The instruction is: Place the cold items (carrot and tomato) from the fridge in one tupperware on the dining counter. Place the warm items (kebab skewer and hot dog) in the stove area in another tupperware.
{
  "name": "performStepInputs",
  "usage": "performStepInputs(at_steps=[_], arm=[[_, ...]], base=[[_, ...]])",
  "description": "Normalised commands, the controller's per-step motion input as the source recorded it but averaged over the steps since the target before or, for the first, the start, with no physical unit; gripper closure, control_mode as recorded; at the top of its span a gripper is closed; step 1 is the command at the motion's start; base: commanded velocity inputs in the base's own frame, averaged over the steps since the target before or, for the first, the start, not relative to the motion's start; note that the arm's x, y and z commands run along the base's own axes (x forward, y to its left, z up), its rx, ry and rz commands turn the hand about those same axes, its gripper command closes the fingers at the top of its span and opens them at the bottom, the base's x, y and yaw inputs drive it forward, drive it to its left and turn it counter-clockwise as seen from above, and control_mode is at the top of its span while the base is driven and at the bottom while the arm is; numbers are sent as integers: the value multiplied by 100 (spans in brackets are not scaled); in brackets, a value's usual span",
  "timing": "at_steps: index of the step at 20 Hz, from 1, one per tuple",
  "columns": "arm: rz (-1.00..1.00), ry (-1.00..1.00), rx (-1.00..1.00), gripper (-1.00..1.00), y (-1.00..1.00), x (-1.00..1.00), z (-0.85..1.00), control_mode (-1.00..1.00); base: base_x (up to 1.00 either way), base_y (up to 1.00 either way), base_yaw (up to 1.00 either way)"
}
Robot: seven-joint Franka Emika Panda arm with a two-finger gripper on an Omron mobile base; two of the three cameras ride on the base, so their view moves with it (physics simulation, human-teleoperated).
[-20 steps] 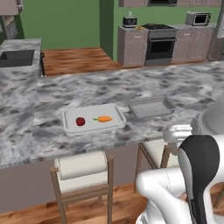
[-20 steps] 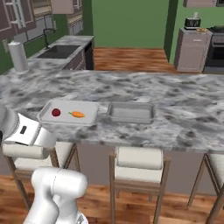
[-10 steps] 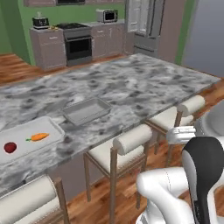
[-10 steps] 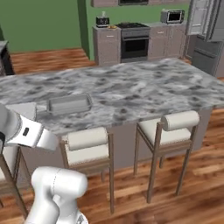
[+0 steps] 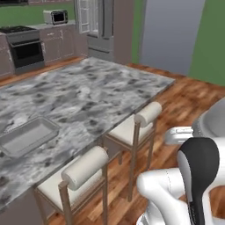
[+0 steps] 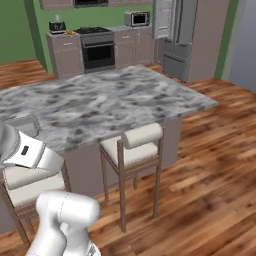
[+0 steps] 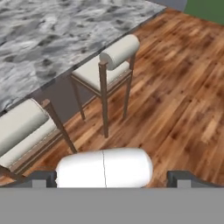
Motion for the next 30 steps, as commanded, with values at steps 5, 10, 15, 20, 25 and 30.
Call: performStepInputs(at_steps=[5,10,15,20,25,30], arm=[[0,0,0,-100,0,0,0,100],[0,0,0,-100,0,0,0,100],[0,0,0,-100,0,0,0,100],[0,0,0,-100,0,0,0,100],[0,0,0,-100,0,0,0,100],[0,0,0,-100,0,0,0,100]], base=[[71,-73,-3],[71,-81,0],[66,-86,0],[62,-90,0],[59,-92,2],[57,-90,8]])
